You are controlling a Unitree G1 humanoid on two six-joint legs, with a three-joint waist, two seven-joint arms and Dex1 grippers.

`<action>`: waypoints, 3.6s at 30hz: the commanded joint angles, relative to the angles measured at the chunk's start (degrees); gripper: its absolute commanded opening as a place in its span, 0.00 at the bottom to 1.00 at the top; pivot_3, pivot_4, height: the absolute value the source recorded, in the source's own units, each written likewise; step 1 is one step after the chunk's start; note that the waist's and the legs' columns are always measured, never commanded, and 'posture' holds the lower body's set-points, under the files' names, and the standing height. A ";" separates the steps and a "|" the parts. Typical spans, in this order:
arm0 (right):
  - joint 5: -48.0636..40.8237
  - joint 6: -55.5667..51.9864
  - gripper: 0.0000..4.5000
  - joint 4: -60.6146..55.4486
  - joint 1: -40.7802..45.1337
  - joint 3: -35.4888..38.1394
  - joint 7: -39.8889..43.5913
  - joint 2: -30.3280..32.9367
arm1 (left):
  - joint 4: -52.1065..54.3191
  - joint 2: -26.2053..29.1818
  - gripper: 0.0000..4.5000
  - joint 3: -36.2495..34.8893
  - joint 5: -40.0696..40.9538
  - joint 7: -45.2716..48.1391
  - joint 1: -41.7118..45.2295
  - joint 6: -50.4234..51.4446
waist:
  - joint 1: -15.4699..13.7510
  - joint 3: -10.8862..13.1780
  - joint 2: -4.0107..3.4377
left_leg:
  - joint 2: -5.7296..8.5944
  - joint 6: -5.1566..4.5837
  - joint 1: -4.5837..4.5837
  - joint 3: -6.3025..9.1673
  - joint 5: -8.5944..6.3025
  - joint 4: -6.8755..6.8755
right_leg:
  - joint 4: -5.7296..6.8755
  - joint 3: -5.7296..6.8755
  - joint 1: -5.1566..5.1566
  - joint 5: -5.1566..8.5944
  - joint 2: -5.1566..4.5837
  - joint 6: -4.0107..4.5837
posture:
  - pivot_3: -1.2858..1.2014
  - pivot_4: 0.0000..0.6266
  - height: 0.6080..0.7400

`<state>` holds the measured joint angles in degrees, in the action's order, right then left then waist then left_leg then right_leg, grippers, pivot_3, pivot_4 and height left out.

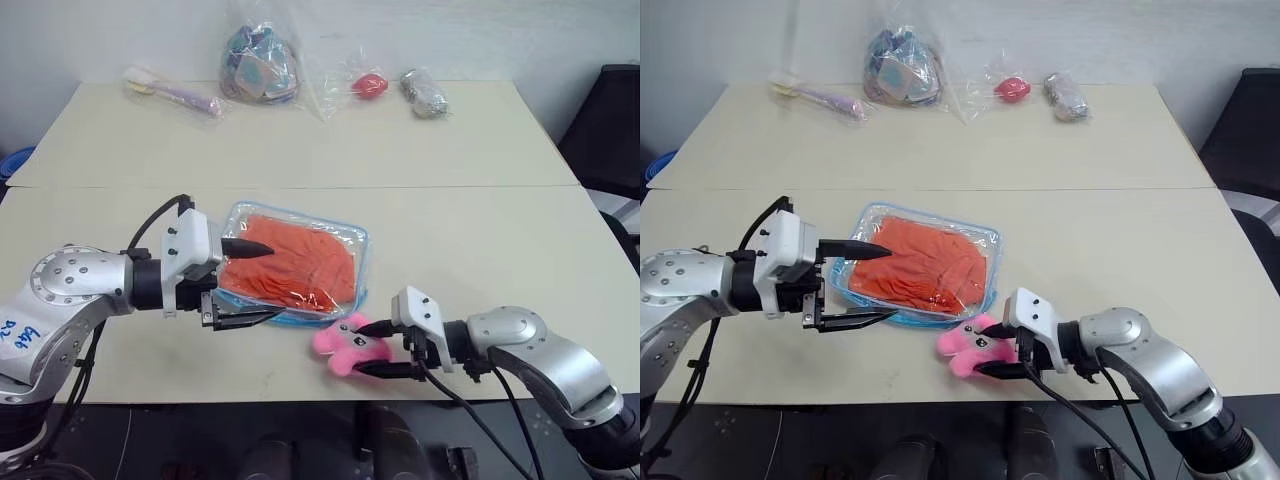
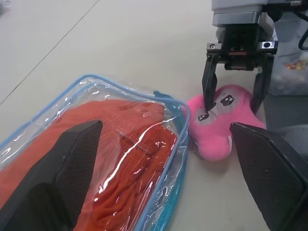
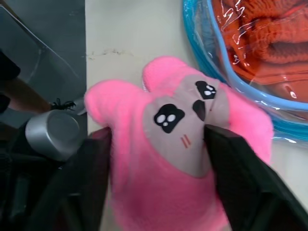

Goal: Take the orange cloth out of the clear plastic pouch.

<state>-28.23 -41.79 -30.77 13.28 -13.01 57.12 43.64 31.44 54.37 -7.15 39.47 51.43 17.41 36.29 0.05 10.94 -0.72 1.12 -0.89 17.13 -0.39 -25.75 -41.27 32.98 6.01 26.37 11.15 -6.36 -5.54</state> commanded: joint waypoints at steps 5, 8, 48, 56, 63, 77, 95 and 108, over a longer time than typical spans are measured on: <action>-3.40 1.46 0.99 -4.85 -2.13 6.13 3.35 5.36 | -0.12 -5.24 1.00 8.53 -3.08 -0.81 4.68 0.60 | -0.47 0.00 0.01 | 0.04 -0.01 0.04 -0.01 0.00 -0.02 | 0.00 0.01 0.00 0.00 -0.03 -0.01 | 0.52 0.24 1.00; -5.56 1.67 0.99 -7.61 -3.42 9.19 4.88 7.95 | -1.71 -8.13 1.00 12.63 -3.89 -1.81 7.89 3.60 | -1.12 -0.02 0.05 | 0.08 -0.03 0.06 -0.03 0.01 -0.06 | -0.01 0.01 -0.01 -0.02 -0.05 -0.03 | 0.52 0.24 1.00; -2.44 7.28 1.00 0.15 12.22 12.52 5.37 12.51 | -0.09 -15.04 0.91 35.35 -16.65 -2.97 13.20 12.75 | -1.48 -0.02 0.06 | 0.08 -0.06 0.11 -0.03 0.03 -0.10 | -0.02 0.00 -0.02 -0.03 -0.07 -0.03 | 0.52 0.24 1.00; 1.06 11.26 1.00 2.37 12.32 11.02 6.19 12.54 | 1.30 -14.47 0.36 32.79 -15.64 -1.47 11.63 12.42 | -1.47 -0.01 0.06 | 0.07 -0.07 0.11 -0.02 0.03 -0.10 | -0.02 0.00 -0.02 -0.03 -0.07 -0.03 | 0.52 0.24 1.00; 11.52 22.61 1.00 7.07 12.43 5.27 5.24 9.53 | 2.66 -9.34 0.03 28.30 -14.25 5.24 10.10 7.35 | -1.23 -0.02 0.05 | 0.05 -0.07 0.10 -0.04 0.03 -0.08 | -0.01 0.00 0.01 -0.02 -0.04 -0.03 | 0.52 0.24 1.00; 28.41 43.94 0.81 17.67 12.62 -5.73 1.12 -3.14 | 4.42 -5.33 0.02 19.88 -9.34 9.94 7.23 6.19 | -1.08 -0.01 0.05 | 0.07 -0.07 0.12 -0.04 0.03 -0.09 | -0.03 0.03 0.01 -0.02 -0.05 -0.03 | 0.52 0.24 1.00; 28.53 49.81 0.01 23.46 13.33 -2.51 3.68 -0.63 | 4.50 -2.39 0.02 15.02 -9.62 8.64 1.41 6.22 | 0.05 -0.01 0.04 | 0.03 -0.06 0.12 0.00 0.03 -0.09 | -0.02 0.03 0.02 -0.02 -0.05 -0.02 | 0.52 0.24 1.00; 28.92 64.87 0.01 39.41 16.39 4.07 5.36 9.18 | -7.02 9.01 0.02 -10.37 -11.98 13.72 -16.55 -0.24 | 0.15 0.02 -0.01 | -0.02 -0.06 0.12 0.06 0.03 0.02 | -0.08 0.07 0.07 0.01 -0.07 0.01 | 0.52 0.24 1.00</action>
<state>0.90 20.57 6.76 29.06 -12.07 62.31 51.05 25.74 62.00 -13.35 28.65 63.83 2.54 37.92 0.20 10.96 -0.73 1.08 -0.95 17.25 -0.35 -25.71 -41.24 32.89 6.09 26.44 11.16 -6.43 -5.52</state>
